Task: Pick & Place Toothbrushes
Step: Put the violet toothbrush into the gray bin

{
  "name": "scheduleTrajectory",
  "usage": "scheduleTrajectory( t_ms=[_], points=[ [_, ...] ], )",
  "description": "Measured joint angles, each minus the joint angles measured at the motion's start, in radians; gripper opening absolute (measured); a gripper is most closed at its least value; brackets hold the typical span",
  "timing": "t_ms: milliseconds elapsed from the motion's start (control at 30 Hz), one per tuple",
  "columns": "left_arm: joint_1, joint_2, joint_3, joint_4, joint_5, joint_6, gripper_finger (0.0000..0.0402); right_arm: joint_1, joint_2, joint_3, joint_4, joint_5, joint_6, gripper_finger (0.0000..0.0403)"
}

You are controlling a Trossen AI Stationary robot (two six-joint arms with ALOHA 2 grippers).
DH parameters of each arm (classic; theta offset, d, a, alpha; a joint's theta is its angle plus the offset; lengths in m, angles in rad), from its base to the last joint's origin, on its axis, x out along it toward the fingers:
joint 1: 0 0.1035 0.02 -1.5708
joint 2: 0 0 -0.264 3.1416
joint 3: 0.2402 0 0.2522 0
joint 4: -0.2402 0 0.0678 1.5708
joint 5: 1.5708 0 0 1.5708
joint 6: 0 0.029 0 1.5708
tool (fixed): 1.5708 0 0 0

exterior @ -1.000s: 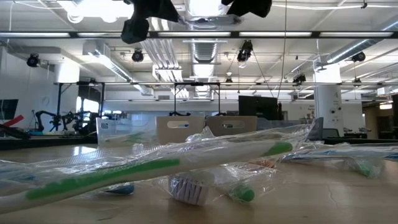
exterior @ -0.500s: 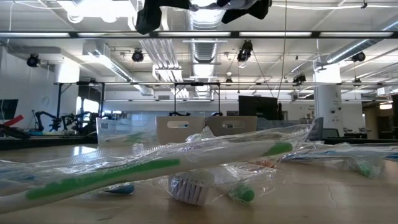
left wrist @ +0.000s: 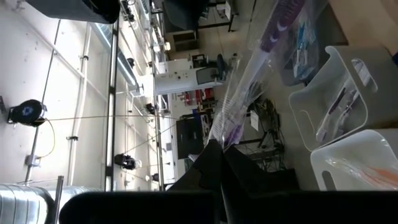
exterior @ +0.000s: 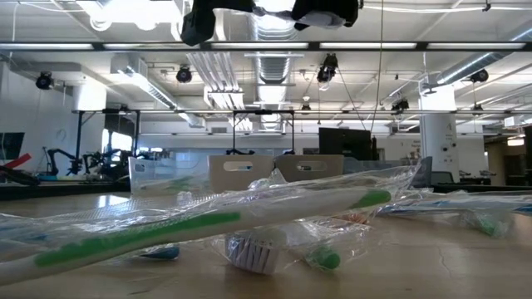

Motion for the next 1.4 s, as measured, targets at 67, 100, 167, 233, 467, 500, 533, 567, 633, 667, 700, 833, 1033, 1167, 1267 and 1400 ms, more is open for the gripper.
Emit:
scheduleTrajectory(
  t_ms=[67, 100, 167, 233, 467, 500, 533, 567, 633, 667, 700, 833, 1033, 1167, 1267, 1400],
  points=[
    [0.0, 0.0, 0.0, 0.003, -0.001, 0.0, 0.0, 0.0, 0.0, 0.0, -0.004, 0.0, -0.005, 0.0075],
    [-0.001, 0.0, 0.0, 0.004, -0.002, 0.0, 0.0, -0.001, 0.0, 0.0, -0.005, 0.0, -0.004, 0.0066],
    [-0.001, 0.0, 0.0, 0.004, -0.002, 0.0, 0.0, -0.001, 0.001, 0.0, -0.01, 0.003, -0.004, 0.0049],
    [-0.001, 0.0, 0.0, 0.004, -0.004, 0.0, 0.0, -0.004, 0.001, -0.001, -0.012, 0.004, -0.004, 0.0036],
    [-0.001, 0.0, 0.0, 0.002, -0.003, -0.001, 0.0004, -0.014, 0.001, -0.001, -0.03, 0.005, -0.004, 0.0025],
    [-0.001, 0.0, 0.0, 0.0, -0.003, -0.001, 0.0008, -0.017, 0.001, -0.001, -0.033, 0.007, -0.003, 0.0025],
    [-0.001, 0.0, 0.0, 0.0, -0.001, 0.0, 0.0013, -0.018, 0.001, -0.001, -0.034, 0.008, -0.003, 0.0025],
    [-0.001, 0.0, 0.0, 0.0, 0.0, 0.0, 0.002, -0.018, 0.001, -0.001, -0.035, 0.008, -0.002, 0.0025],
    [-0.001, 0.0, 0.0, 0.0, 0.003, -0.001, 0.0037, -0.018, 0.001, -0.001, -0.035, 0.011, -0.002, 0.0025],
    [-0.002, 0.0, 0.0, -0.001, 0.003, -0.001, 0.0047, -0.018, 0.001, -0.001, -0.036, 0.011, -0.002, 0.0025],
    [-0.003, 0.0, 0.0, -0.002, 0.003, -0.001, 0.0058, -0.018, 0.001, -0.001, -0.039, 0.011, -0.002, 0.0025],
    [-0.005, 0.0, 0.0, -0.003, 0.007, -0.003, 0.0112, -0.018, 0.001, -0.001, -0.074, 0.027, -0.002, 0.0024],
    [0.0, 0.0, 0.0, -0.013, -0.038, -0.049, 0.0184, -0.016, 0.001, 0.0, -0.116, 0.023, 0.013, 0.0023],
    [0.004, 0.0, 0.0, -0.076, -0.09, -0.112, 0.0203, -0.015, 0.001, 0.0, -0.152, 0.023, 0.027, 0.0023],
    [0.011, 0.0, -0.001, -0.169, -0.127, -0.183, 0.0206, -0.016, -0.003, 0.0, -0.201, 0.054, 0.046, 0.0023],
    [0.025, -0.004, -0.001, -0.369, -0.149, -0.349, 0.0206, -0.016, -0.016, 0.0, -0.267, 0.097, 0.07, 0.0023]
  ],
)
